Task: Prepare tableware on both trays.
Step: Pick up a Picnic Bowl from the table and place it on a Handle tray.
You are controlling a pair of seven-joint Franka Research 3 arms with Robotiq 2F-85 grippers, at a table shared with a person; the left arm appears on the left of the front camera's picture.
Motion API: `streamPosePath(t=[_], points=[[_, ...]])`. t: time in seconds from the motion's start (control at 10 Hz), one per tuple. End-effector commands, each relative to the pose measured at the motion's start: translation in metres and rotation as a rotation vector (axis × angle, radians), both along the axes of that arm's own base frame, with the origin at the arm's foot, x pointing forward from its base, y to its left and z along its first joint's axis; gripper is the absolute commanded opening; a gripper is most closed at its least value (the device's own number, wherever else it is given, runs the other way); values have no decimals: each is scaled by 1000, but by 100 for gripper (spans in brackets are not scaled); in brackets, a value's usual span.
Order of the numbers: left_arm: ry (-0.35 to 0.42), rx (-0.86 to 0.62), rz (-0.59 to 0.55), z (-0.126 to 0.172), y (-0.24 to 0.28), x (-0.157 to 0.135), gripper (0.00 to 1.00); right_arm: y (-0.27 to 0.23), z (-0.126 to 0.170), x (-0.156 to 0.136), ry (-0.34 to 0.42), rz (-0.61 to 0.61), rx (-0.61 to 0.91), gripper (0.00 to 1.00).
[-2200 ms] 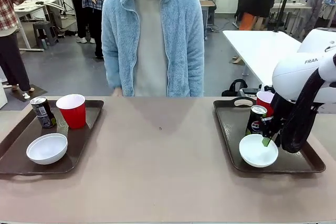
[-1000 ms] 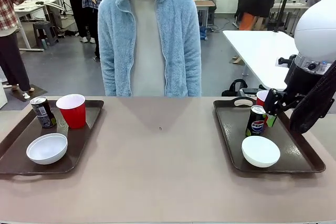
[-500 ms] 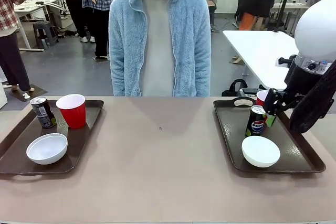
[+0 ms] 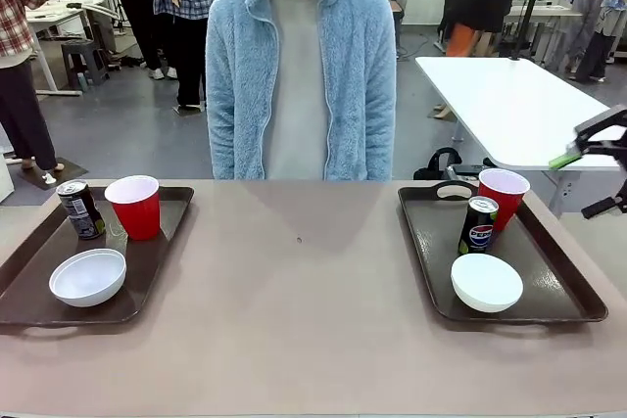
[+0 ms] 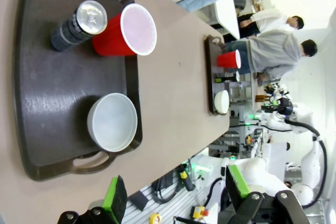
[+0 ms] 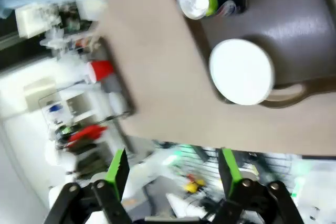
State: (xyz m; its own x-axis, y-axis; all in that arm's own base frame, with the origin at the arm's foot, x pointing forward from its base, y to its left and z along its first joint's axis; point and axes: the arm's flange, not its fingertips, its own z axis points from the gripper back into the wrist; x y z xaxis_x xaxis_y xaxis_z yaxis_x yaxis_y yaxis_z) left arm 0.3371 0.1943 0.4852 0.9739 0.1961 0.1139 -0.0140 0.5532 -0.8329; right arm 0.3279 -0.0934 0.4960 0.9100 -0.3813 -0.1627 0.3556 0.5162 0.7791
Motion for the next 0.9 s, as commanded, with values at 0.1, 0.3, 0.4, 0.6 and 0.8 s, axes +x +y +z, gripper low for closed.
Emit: streamPosePath(t=[0.1,0.3,0.4,0.6,0.8], points=[[-14,-1,7,1,1,1,100,-51,-38,-7,-169,124,244,89],[-14,-1,7,1,1,1,100,-90,-54,-9,-234,185,287,89],[-14,-1,7,1,1,1,100,-108,-58,-8,-222,239,286,89],[-14,-1,7,1,1,1,100,-135,-59,1,-251,290,264,89],[-14,-1,7,1,1,1,100,-144,-69,12,-280,354,218,89]])
